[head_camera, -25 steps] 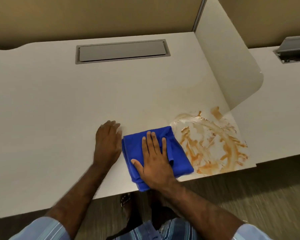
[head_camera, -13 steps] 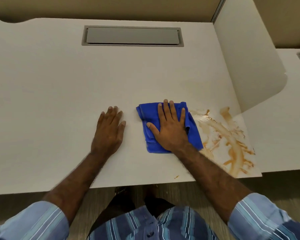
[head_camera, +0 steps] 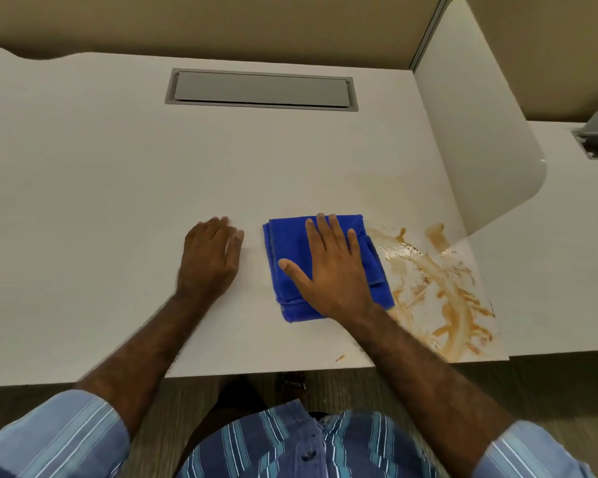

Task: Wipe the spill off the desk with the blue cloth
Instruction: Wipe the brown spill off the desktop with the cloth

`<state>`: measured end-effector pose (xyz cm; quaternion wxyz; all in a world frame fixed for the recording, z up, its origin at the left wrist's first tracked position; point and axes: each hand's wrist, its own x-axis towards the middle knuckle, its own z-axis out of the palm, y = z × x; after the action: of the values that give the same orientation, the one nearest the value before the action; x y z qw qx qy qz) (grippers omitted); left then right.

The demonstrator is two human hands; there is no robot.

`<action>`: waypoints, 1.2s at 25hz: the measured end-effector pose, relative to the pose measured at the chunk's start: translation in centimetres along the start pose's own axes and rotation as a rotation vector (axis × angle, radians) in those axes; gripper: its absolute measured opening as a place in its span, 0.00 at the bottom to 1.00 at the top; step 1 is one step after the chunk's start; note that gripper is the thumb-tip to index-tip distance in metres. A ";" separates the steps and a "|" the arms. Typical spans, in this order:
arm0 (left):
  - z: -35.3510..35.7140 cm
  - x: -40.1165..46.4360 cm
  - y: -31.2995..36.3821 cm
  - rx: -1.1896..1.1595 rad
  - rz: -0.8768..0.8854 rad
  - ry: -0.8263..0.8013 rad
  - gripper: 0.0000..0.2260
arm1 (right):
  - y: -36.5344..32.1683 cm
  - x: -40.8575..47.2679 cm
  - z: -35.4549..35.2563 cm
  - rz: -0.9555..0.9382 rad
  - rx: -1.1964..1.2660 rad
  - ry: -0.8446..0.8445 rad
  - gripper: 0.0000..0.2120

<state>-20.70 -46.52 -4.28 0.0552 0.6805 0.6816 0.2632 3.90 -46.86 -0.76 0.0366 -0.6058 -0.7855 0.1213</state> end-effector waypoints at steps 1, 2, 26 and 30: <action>0.1 0.7 0.2 -0.005 0.017 0.045 0.15 | 0.2 0.9 0.5 -0.017 -0.052 -0.046 0.47; 0.3 1.2 0.4 -0.004 0.034 0.057 0.15 | 0.3 1.4 1.3 -0.030 -0.103 -0.065 0.47; 2.2 1.1 0.3 0.057 -0.034 -0.106 0.23 | 0.0 -7.1 5.3 -0.244 -0.077 -0.009 0.33; 2.0 1.2 0.7 0.044 -0.042 -0.102 0.22 | -1.2 -0.6 4.4 -0.258 -0.096 -0.002 0.32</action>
<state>-19.31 -44.87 -5.35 0.0805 0.6798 0.6974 0.2119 2.00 -48.37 -4.71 0.0220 -0.5008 -0.8617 0.0783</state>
